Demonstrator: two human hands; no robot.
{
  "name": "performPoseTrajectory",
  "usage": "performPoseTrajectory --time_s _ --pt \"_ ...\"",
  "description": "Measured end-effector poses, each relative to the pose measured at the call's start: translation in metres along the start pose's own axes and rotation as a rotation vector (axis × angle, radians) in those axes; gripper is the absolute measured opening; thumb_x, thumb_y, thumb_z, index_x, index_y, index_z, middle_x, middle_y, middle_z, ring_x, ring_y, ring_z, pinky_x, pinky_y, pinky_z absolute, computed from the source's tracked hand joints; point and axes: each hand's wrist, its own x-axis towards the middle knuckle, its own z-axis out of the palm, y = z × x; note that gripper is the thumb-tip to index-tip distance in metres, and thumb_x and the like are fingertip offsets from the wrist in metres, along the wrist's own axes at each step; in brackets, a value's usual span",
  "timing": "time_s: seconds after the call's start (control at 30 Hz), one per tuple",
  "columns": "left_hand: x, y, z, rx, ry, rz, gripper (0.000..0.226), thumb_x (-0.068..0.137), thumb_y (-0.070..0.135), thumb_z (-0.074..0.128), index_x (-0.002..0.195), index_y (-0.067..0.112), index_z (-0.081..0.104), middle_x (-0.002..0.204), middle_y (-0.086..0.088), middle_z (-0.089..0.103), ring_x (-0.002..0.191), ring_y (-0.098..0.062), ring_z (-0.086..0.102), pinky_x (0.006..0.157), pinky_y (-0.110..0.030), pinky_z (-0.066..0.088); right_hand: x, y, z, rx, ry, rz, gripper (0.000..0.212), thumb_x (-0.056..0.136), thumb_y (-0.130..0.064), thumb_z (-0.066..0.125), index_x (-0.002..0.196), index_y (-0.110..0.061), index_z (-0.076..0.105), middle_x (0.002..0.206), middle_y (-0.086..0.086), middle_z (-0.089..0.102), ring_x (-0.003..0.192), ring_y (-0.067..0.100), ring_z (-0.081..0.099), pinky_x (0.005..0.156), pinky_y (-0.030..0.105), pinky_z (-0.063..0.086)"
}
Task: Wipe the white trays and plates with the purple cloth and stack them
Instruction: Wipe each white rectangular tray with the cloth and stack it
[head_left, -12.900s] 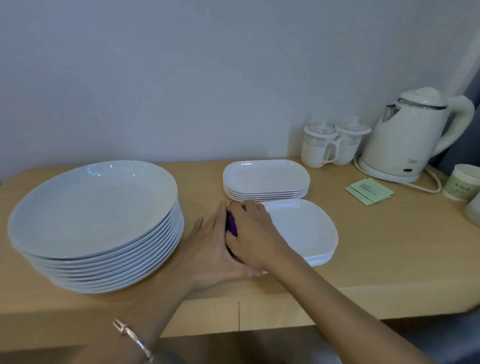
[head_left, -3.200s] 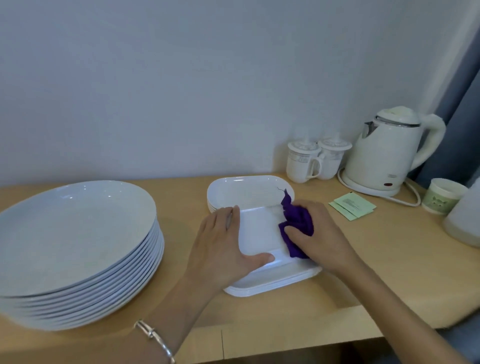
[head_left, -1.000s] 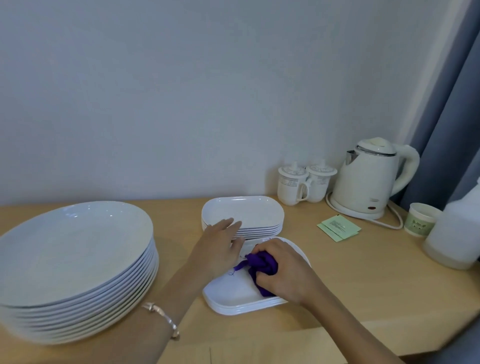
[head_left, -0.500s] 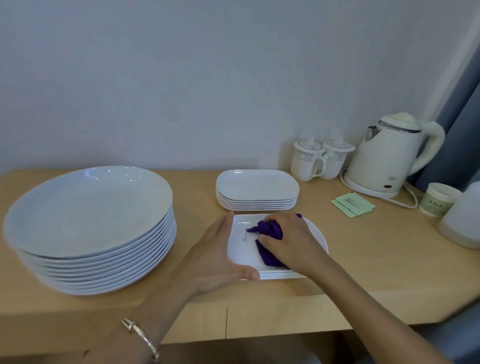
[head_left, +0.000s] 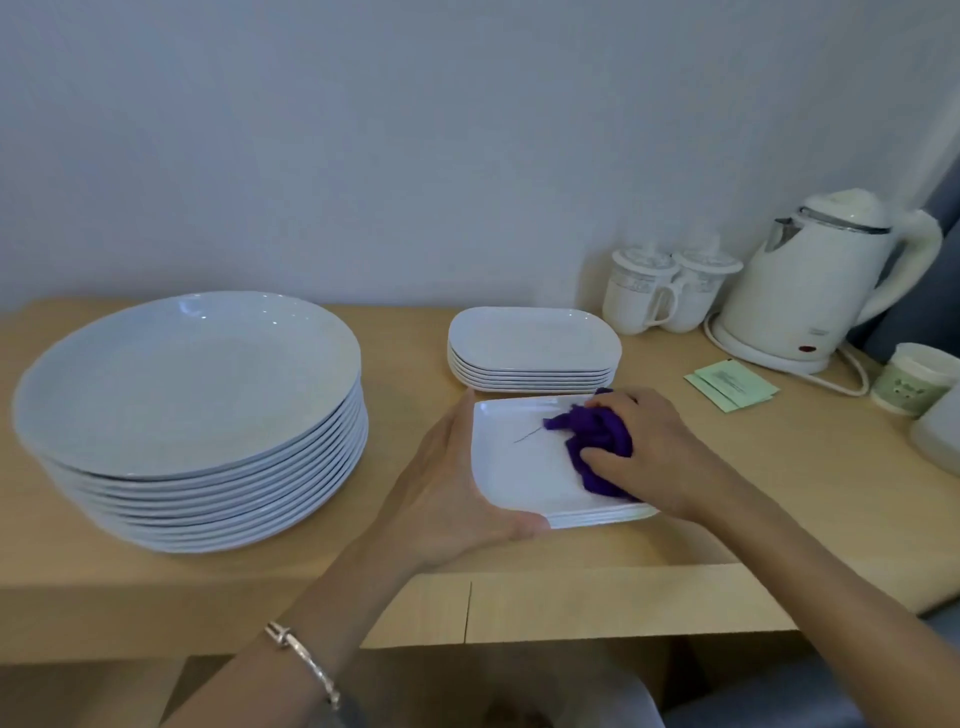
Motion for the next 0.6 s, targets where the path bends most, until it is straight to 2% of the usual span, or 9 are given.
performPoseTrajectory --time_s 0.07,0.13,0.2,0.27,0.33,0.4,0.47,0.53,0.6 --pt "0.002 0.0 0.0 -0.027 0.022 0.032 0.087 0.045 0.044 0.087 0.113 0.053 0.033 0.114 0.035 0.042 0.108 0.012 0.043 0.073 -0.01 0.04 0.015 -0.004 0.018 -0.093 0.106 0.123 0.042 0.086 -0.032 0.059 0.124 -0.021 0.049 0.135 0.0 0.037 0.13 0.021 0.03 0.107 0.028 0.027" --pt "0.004 -0.002 0.003 -0.024 0.009 0.051 0.089 0.046 0.041 0.088 0.114 0.053 0.034 0.111 0.036 0.042 0.107 0.01 0.045 0.073 -0.007 0.039 0.028 -0.028 0.043 -0.163 0.211 0.166 0.04 0.085 -0.033 0.055 0.12 -0.014 0.05 0.131 0.009 0.044 0.125 0.029 0.033 0.107 0.035 0.027" --pt "0.004 -0.007 0.007 0.0 0.011 0.027 0.101 0.044 0.049 0.088 0.129 0.041 0.034 0.116 0.036 0.043 0.11 0.005 0.048 0.083 -0.015 0.044 0.036 -0.058 0.066 -0.074 0.196 0.062 0.039 0.085 -0.033 0.055 0.118 -0.012 0.05 0.126 0.009 0.046 0.12 0.028 0.036 0.104 0.038 0.03" --pt "0.003 -0.011 0.008 0.021 0.018 -0.046 0.13 0.041 0.06 0.085 0.147 0.03 0.016 0.136 0.028 0.038 0.122 0.003 0.043 0.098 -0.027 0.044 0.031 -0.076 0.069 0.054 0.084 -0.145 0.032 0.084 -0.029 0.057 0.112 -0.012 0.054 0.116 0.003 0.053 0.112 0.021 0.043 0.099 0.038 0.037" --pt "-0.001 -0.008 0.007 0.035 -0.005 -0.095 0.141 0.039 0.065 0.083 0.148 0.039 -0.002 0.139 0.029 0.03 0.126 0.005 0.035 0.102 -0.023 0.039 0.018 -0.075 0.052 0.221 -0.067 -0.273 0.021 0.078 -0.023 0.063 0.097 -0.014 0.059 0.096 -0.002 0.062 0.091 0.014 0.055 0.083 0.036 0.047" --pt "-0.002 -0.002 0.004 0.059 -0.018 -0.085 0.125 0.04 0.061 0.083 0.137 0.051 0.005 0.119 0.043 0.032 0.113 0.011 0.036 0.092 -0.018 0.04 0.002 -0.062 0.028 0.297 -0.219 -0.249 0.022 0.079 -0.023 0.068 0.099 -0.02 0.061 0.09 -0.006 0.064 0.082 0.009 0.058 0.075 0.029 0.048" --pt "0.0 0.001 0.002 0.076 -0.003 -0.071 0.098 0.043 0.053 0.085 0.114 0.052 0.018 0.101 0.048 0.035 0.099 0.014 0.04 0.076 -0.013 0.039 -0.006 -0.041 0.007 0.201 -0.304 -0.181 0.027 0.08 -0.027 0.07 0.105 -0.028 0.06 0.096 -0.012 0.063 0.088 0.003 0.057 0.077 0.021 0.046" --pt "0.0 0.002 0.001 0.1 -0.025 -0.061 0.087 0.043 0.056 0.083 0.099 0.056 0.017 0.105 0.043 0.036 0.099 0.007 0.04 0.075 -0.018 0.041 -0.005 -0.017 -0.008 0.061 -0.261 -0.128 0.031 0.077 -0.027 0.07 0.107 -0.032 0.06 0.101 -0.016 0.06 0.092 -0.001 0.054 0.078 0.013 0.044" --pt "0.001 -0.001 0.002 0.12 -0.02 -0.044 0.085 0.042 0.06 0.08 0.107 0.049 0.026 0.111 0.032 0.039 0.107 -0.001 0.043 0.082 -0.028 0.047 0.003 -0.001 -0.012 0.021 -0.121 -0.066 0.022 0.075 -0.025 0.068 0.096 -0.027 0.061 0.095 -0.012 0.058 0.088 0.005 0.055 0.071 0.013 0.042"
